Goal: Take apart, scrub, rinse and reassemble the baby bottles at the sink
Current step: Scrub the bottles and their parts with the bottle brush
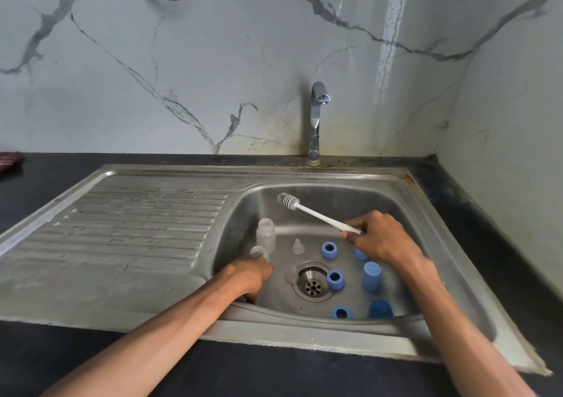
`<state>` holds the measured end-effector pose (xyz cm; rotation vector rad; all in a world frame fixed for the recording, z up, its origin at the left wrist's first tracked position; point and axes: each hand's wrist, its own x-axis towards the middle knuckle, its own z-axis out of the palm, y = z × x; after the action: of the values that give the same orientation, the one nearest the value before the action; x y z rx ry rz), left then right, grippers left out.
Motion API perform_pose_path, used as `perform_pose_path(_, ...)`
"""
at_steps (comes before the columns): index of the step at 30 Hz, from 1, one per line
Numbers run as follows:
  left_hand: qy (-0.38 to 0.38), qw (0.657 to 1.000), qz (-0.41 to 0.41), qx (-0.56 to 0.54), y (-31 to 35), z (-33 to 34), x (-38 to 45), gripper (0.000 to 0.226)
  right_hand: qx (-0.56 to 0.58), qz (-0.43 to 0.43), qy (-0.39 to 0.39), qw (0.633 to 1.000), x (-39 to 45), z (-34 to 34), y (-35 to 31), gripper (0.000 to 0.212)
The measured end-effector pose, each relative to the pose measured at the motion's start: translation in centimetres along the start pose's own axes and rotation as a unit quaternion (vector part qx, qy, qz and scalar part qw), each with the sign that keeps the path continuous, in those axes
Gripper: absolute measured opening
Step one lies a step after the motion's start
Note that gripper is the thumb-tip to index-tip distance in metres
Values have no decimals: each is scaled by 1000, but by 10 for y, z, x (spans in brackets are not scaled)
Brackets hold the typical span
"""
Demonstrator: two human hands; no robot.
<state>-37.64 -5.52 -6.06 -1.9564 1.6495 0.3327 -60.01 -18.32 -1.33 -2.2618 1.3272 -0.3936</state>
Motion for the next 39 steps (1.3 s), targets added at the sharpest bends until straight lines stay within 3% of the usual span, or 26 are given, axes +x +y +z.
perform_pose_path(3, 91, 996, 21, -9, 6, -5, -1, 44, 0, -2, 0, 1000, 1, 0, 0, 30)
perform_pose_path(6, 146, 983, 94, -65, 21, -12, 1, 53, 1, 4, 4, 1000, 2, -2, 1, 30)
perform_pose_path(9, 97, 977, 166, -92, 38, -16, 10, 55, -1, 8, 3, 1000, 2, -1, 2, 31)
perform_pose_path(13, 3, 974, 225, -33, 53, -20, 26, 51, -2, 11, 4, 1000, 1, -1, 2, 30)
perform_pose_path(20, -15, 979, 203, -26, 63, -15, 41, 15, -6, 21, -4, 1000, 3, 0, 4, 30)
perform_pose_path(22, 2, 980, 187, -61, 58, -17, 42, 13, -7, 24, -9, 1000, 3, 0, 5, 29)
perform_pose_path(25, -3, 961, 152, -233, 37, -25, 48, 25, -2, 26, -5, 1000, 1, -3, 6, 27)
perform_pose_path(28, 108, 900, 99, -411, 3, -37, 49, 31, 21, 24, -9, 999, -1, -12, 6, 22)
perform_pose_path(30, 190, 816, 69, -542, -20, -42, 45, 27, 31, 26, -16, 999, -2, -18, 6, 21)
perform_pose_path(33, 227, 662, 81, -710, -50, -38, 40, 22, 42, 20, -24, 999, -6, -25, 4, 25)
perform_pose_path(39, 295, 469, 35, -832, -69, -42, 45, 23, 31, 5, -36, 999, -14, -36, -4, 32)
